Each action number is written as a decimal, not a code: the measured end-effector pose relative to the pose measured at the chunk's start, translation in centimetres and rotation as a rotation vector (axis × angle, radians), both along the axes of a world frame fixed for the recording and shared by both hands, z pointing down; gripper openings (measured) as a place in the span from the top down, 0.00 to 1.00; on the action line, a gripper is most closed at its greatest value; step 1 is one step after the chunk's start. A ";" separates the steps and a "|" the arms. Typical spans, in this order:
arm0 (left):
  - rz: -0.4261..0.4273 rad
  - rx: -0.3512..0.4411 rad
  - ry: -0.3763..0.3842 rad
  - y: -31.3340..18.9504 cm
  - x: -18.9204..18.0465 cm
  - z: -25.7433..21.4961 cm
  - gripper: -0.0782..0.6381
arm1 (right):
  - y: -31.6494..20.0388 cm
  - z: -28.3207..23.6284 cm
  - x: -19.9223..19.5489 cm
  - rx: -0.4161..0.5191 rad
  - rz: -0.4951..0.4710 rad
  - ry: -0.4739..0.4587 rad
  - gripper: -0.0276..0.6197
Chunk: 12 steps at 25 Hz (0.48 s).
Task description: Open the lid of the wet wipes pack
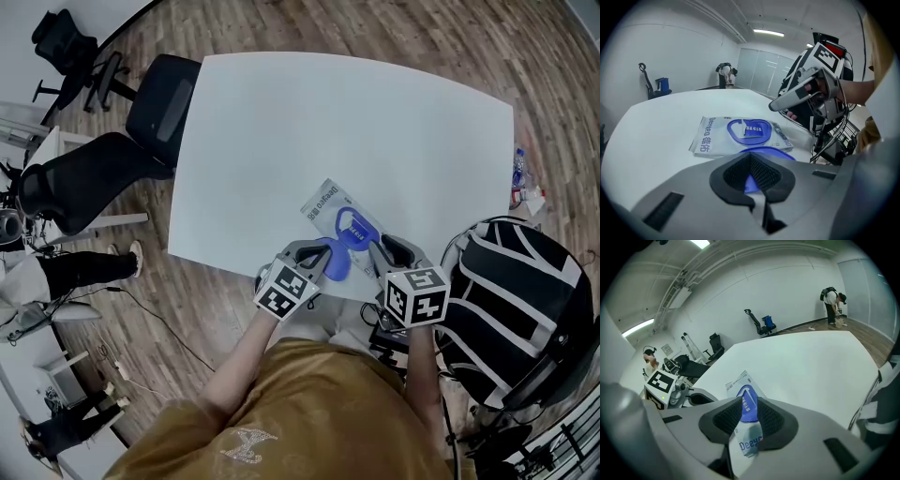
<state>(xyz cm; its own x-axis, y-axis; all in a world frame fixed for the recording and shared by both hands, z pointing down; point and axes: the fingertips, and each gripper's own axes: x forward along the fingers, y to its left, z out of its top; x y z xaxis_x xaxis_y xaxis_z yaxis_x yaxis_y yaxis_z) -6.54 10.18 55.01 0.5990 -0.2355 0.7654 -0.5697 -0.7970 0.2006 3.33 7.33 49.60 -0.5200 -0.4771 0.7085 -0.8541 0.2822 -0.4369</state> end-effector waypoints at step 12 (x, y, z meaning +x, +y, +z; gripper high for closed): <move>0.087 0.145 -0.118 -3.8 2.5 1.2 0.89 | -0.6 0.6 4.2 -0.006 0.160 0.064 0.80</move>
